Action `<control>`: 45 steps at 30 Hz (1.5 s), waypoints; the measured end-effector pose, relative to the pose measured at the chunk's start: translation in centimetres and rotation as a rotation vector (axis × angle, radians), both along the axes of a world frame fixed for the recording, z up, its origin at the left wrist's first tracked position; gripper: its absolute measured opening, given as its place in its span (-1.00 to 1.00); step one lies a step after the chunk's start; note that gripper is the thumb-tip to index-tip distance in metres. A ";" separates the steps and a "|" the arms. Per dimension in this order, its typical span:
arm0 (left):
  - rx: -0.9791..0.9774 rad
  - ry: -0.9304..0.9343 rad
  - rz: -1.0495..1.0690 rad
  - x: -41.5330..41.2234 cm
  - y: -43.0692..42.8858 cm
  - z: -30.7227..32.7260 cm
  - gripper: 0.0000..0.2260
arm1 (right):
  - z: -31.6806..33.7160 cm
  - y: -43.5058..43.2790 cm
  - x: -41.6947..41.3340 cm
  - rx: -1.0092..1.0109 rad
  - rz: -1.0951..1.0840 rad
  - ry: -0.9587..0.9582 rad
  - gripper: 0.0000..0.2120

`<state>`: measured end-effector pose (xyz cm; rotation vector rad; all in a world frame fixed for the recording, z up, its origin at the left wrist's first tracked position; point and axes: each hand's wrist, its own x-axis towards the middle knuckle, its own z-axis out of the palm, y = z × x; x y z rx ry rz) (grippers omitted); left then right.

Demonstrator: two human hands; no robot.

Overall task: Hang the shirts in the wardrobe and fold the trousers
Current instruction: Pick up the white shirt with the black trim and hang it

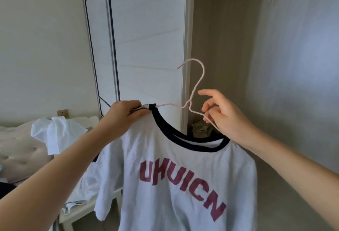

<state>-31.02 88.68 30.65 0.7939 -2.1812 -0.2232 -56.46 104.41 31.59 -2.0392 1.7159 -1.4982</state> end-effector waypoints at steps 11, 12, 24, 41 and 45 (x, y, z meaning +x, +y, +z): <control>0.003 0.118 -0.069 -0.7 -1.0 1.1 -0.77 | -0.2 2.8 -5.6 0.183 -0.221 0.042 -0.84; 0.016 0.128 -0.074 -0.9 -1.1 1.2 -0.76 | -0.3 3.2 -6.2 0.196 -0.242 0.070 -0.85; 0.060 0.221 -0.254 -4.6 -0.1 4.1 -0.59 | 3.0 8.5 -4.8 0.119 -0.277 0.087 -0.73; 0.139 0.453 -0.379 -12.3 1.9 9.2 -0.70 | 8.8 20.4 -3.0 -0.010 -0.400 -0.502 -0.55; 0.083 0.440 -0.352 -14.9 3.8 10.4 -0.68 | 10.0 21.9 -1.6 -0.128 -0.368 -0.685 -0.75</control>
